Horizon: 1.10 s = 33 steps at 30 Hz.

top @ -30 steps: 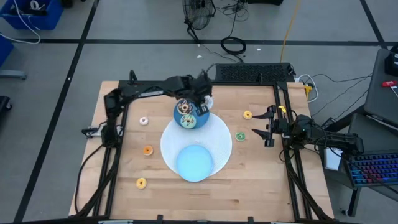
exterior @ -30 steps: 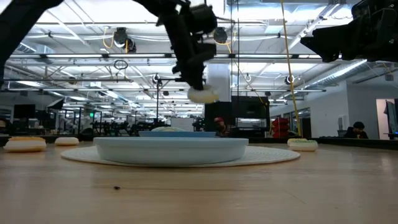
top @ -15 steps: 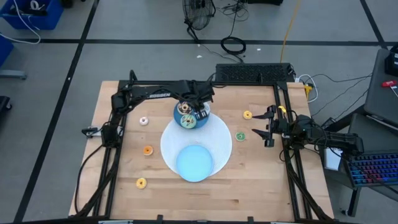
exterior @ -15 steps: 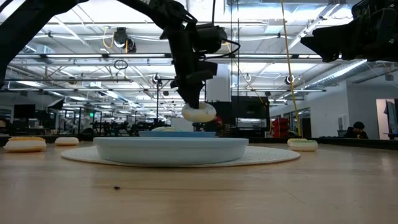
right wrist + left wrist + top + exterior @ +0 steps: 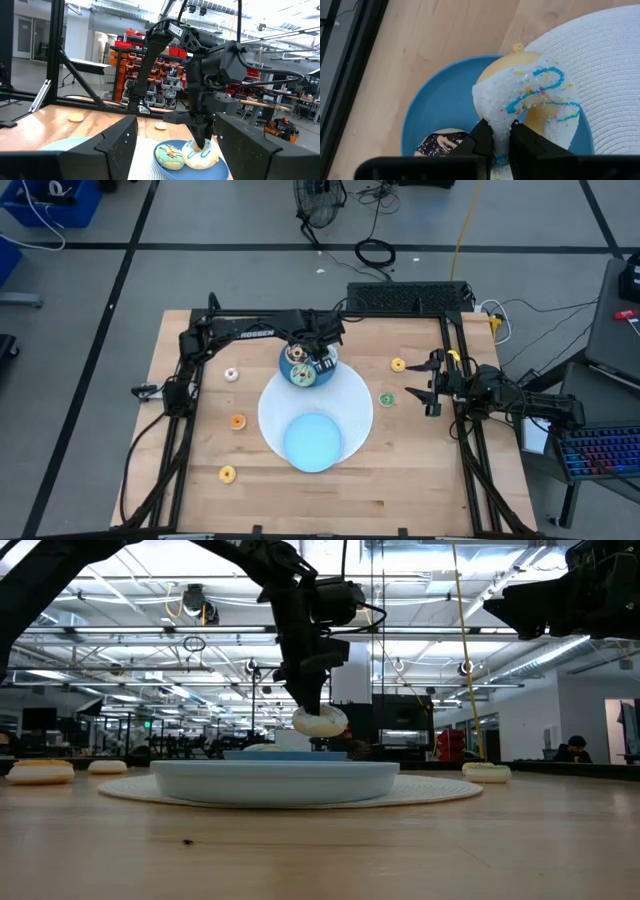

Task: Pick & Place donuts
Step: Put the large white donut on the blue plate

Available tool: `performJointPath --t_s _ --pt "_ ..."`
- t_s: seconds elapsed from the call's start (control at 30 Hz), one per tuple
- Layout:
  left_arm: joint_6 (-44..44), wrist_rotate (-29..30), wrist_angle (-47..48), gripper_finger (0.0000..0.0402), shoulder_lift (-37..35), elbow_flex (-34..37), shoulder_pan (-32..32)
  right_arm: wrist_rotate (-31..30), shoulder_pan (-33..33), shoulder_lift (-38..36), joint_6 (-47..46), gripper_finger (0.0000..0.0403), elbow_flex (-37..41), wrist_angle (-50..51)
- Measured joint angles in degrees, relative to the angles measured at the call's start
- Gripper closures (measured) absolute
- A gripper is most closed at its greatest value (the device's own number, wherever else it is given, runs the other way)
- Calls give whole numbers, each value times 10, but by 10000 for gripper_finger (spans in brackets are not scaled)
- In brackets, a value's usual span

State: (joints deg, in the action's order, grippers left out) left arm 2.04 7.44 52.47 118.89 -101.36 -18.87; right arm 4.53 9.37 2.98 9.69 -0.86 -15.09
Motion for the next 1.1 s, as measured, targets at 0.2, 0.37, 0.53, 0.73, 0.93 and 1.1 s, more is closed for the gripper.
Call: performJointPath --t_s 0.2,0.37,0.53,0.73,0.93,1.1 --pt "0 0 0 345 0 0 0 0 0 0 0 154 0 0" --pt "0 0 0 344 0 0 0 0 0 0 0 153 0 0" --pt "-1 -16 0 344 0 0 4 0 0 0 0 153 0 0" --pt "1 -31 10 342 0 0 11 0 0 0 0 154 0 0" --pt "15 -17 15 304 0 0 10 0 0 0 0 154 0 0" --pt "22 2 15 244 0 0 10 0 0 0 0 154 0 0"
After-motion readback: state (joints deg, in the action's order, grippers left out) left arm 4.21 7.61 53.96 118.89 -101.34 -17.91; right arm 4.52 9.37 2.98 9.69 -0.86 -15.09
